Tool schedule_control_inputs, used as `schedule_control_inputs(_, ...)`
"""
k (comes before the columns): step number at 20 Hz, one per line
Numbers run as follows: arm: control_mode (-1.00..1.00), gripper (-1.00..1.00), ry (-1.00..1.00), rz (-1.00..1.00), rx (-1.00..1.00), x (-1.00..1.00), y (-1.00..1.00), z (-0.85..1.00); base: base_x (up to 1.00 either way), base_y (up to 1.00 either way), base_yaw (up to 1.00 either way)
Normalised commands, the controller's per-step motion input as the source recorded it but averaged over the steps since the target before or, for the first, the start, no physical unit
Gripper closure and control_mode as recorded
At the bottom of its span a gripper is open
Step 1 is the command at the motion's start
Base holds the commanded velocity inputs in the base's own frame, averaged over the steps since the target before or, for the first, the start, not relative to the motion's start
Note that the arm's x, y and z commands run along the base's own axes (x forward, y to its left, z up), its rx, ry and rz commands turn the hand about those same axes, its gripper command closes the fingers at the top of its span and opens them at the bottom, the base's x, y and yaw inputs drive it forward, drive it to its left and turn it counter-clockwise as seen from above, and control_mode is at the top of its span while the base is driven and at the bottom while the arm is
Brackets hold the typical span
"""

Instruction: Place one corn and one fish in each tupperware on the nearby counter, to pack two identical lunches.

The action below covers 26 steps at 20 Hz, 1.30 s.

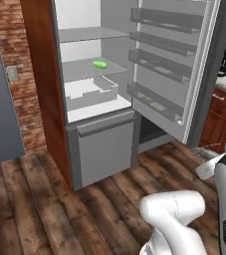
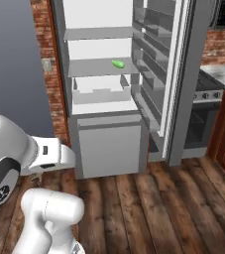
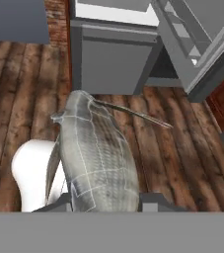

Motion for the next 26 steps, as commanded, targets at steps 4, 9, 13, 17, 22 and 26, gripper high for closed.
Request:
schedule_control_inputs(4, 1.00, 1.00, 0.00, 0.00, 0.00, 0.00, 0.00, 0.00, -0.76, -0.02, -0.41)
schedule_control_inputs(9, 1.00, 1.00, 0.00, 0.00, 0.00, 0.00, 0.00, 0.00, -0.09, -0.36, -0.47)
schedule_control_inputs(13, 1.00, 1.00, 0.00, 0.00, 0.00, 0.00, 0.00, 0.00, 0.00, -0.36, -0.50)
schedule_control_inputs(17, 1.00, 1.00, 0.00, 0.00, 0.00, 0.00, 0.00, 0.00, 0.07, -0.33, -0.50)
schedule_control_inputs(22, 1.00, 1.00, 0.00, 0.00, 0.00, 0.00, 0.00, 0.00, 0.37, -0.17, -0.47)
schedule_control_inputs(26, 1.00, 1.00, 0.00, 0.00, 0.00, 0.00, 0.00, 0.00, 0.84, 0.00, -0.40)
